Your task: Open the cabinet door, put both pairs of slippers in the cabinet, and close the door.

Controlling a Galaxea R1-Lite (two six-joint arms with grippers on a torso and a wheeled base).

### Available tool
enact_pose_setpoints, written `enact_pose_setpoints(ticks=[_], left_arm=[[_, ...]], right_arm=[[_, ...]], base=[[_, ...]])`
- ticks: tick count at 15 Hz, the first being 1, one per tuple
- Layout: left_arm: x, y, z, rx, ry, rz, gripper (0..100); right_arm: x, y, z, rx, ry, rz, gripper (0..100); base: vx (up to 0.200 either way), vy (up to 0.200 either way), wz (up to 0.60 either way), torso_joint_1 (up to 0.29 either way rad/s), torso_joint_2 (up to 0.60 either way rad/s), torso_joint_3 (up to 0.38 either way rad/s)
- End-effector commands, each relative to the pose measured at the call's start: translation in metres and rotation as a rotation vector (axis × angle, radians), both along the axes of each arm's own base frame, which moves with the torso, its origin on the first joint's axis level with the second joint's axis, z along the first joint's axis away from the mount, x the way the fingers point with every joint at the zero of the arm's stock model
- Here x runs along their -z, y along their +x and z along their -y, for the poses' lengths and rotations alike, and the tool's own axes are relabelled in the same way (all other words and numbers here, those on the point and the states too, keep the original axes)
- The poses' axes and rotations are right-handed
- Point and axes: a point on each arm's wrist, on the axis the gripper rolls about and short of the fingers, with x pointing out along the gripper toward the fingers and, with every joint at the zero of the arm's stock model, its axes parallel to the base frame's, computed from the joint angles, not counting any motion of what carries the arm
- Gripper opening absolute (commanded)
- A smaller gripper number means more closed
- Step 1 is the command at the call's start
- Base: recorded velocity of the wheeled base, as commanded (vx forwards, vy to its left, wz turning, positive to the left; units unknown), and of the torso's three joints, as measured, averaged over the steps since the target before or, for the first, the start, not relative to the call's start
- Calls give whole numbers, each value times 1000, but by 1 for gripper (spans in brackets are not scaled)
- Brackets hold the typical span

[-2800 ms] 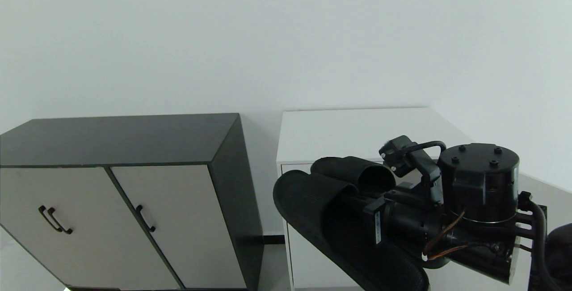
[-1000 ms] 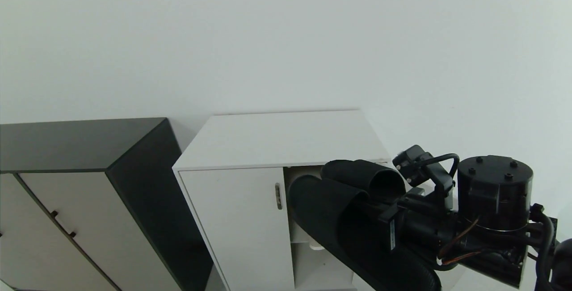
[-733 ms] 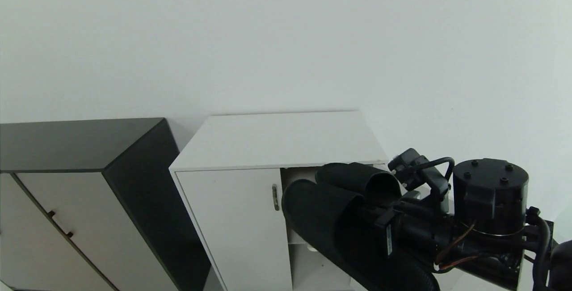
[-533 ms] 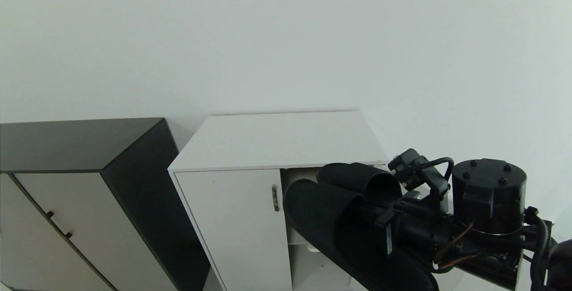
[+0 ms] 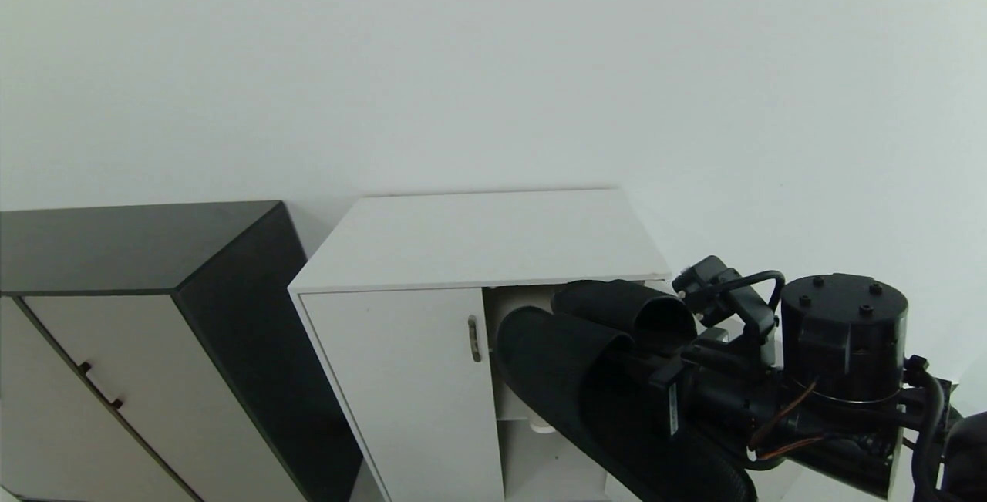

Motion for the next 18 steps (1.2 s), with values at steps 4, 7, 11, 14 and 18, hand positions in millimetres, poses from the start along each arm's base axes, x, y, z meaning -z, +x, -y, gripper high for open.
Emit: enact_pose_setpoints(ticks=[4,7,11,14,18], left_arm=[[0,0,0,-2,0,-1,0],[0,0,0,0,0,-1,0],[0,0,0,0,0,1,0],[0,0,0,0,0,-1,0],[0,0,0,0,0,1,0]], right_arm=[[5,1,-1,0,0,1,0],[6,1,-1,0,-1,0,0],[8,1,-1,-1,-6,-6,0],[10,2,-2,-1,-11,-12,0],[12,1,-2,-27,7,-1,0]], base=[[0,0,0,-254,514,255],[0,0,0,-272,551,274],[0,0,0,-260,531,270],[0,0,0,-251,507,259],[0,0,0,-239,491,250]])
